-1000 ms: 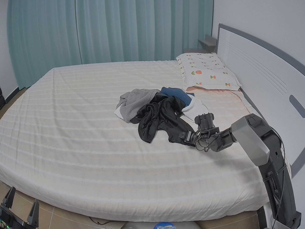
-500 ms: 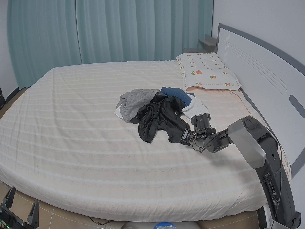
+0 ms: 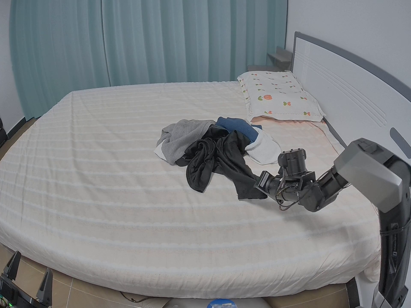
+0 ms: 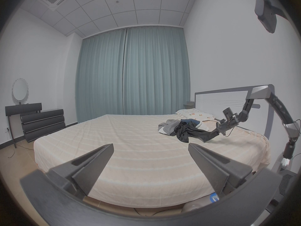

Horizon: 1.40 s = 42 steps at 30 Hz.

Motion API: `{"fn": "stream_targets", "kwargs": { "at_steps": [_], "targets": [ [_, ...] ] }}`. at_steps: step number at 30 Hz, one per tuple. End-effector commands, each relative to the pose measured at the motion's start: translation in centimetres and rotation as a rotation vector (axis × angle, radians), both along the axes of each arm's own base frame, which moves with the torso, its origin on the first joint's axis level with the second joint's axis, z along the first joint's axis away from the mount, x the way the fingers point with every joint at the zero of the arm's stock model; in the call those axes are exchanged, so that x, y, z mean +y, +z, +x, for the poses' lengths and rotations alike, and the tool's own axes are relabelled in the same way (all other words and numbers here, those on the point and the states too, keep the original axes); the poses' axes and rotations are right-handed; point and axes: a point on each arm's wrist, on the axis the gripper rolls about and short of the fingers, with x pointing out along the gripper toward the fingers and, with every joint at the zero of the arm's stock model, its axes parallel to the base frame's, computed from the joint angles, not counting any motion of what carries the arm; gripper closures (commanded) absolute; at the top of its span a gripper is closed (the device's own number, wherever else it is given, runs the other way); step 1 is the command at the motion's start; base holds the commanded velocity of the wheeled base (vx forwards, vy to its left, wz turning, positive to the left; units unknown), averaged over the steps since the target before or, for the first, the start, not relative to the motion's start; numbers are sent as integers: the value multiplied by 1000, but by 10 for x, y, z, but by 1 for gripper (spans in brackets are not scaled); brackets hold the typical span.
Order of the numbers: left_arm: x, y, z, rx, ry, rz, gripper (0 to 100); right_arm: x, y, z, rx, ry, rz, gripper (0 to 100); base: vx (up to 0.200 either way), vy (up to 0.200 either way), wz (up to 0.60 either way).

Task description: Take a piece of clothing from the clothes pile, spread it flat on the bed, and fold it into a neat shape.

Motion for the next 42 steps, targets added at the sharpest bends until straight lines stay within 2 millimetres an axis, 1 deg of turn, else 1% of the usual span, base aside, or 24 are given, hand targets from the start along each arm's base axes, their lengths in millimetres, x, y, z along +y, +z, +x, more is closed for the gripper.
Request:
{"fn": "stream_targets", "kwargs": {
  "at_steps": [1,2,6,8,9,10,13,15,16,17,18,19,20,23,25,28,29,32,34,35,36,39,40,42],
  "targets": [
    [0,-5,0,0,0,0,0,-21,92,-79,-201,105,143,100,0,0,0],
    [0,-5,0,0,0,1,0,-22,104,-91,-231,120,159,100,0,0,0],
    [0,-5,0,0,0,1,0,-28,129,-113,-295,133,182,100,0,0,0],
    [0,-5,0,-3,-3,9,0,-35,152,-131,-351,136,202,100,0,0,0],
    [0,-5,0,-3,-4,9,0,-35,153,-132,-353,136,202,100,0,0,0],
    [0,-5,0,-5,-4,25,0,-38,169,-147,-398,151,218,100,0,0,0],
    [0,-5,0,-7,-12,37,0,-41,194,-170,-467,179,247,100,0,0,0],
    [-1,-2,0,-30,-25,40,0,-43,203,-179,-483,186,250,100,0,0,0],
    [-1,4,-2,-59,-29,31,0,-43,205,-181,-486,190,250,100,0,0,0],
    [-1,50,-12,-218,-34,-6,0,-42,212,-188,-502,206,251,100,0,0,0],
    [-1,90,-12,-257,-47,-77,0,-43,217,-193,-515,215,257,100,0,0,0],
    [-1,93,-11,-253,-48,-83,0,-43,218,-194,-515,215,257,100,0,0,0],
    [-1,111,4,-187,-54,-120,0,-44,224,-198,-538,221,262,100,0,0,0],
    [-2,116,24,-91,-102,-27,0,-44,242,-209,-598,247,291,100,0,0,0],
    [-5,108,50,61,-216,11,0,-42,250,-211,-624,264,305,100,0,0,0],
    [-6,105,59,106,-246,10,0,-41,250,-210,-626,269,302,100,0,0,0],
    [-9,103,79,207,-311,1,0,-40,253,-211,-645,281,290,100,0,0,0],
    [-17,94,109,342,-376,-4,0,-40,263,-215,-681,289,305,100,0,0,0],
    [-24,88,127,405,-418,-3,0,-40,268,-214,-696,289,309,100,0,0,0],
    [-24,88,127,405,-418,-3,0,-40,268,-214,-696,289,309,100,0,0,0],
    [-34,82,144,446,-466,1,0,-38,267,-213,-688,293,303,100,0,0,0],
    [-46,72,164,498,-510,7,0,-35,265,-213,-678,305,286,100,0,0,0],
    [-57,61,181,543,-542,20,0,-35,265,-214,-681,308,285,100,0,0,0],
    [-70,49,197,570,-571,33,0,-33,267,-216,-685,317,289,100,0,0,0]
  ]
}}
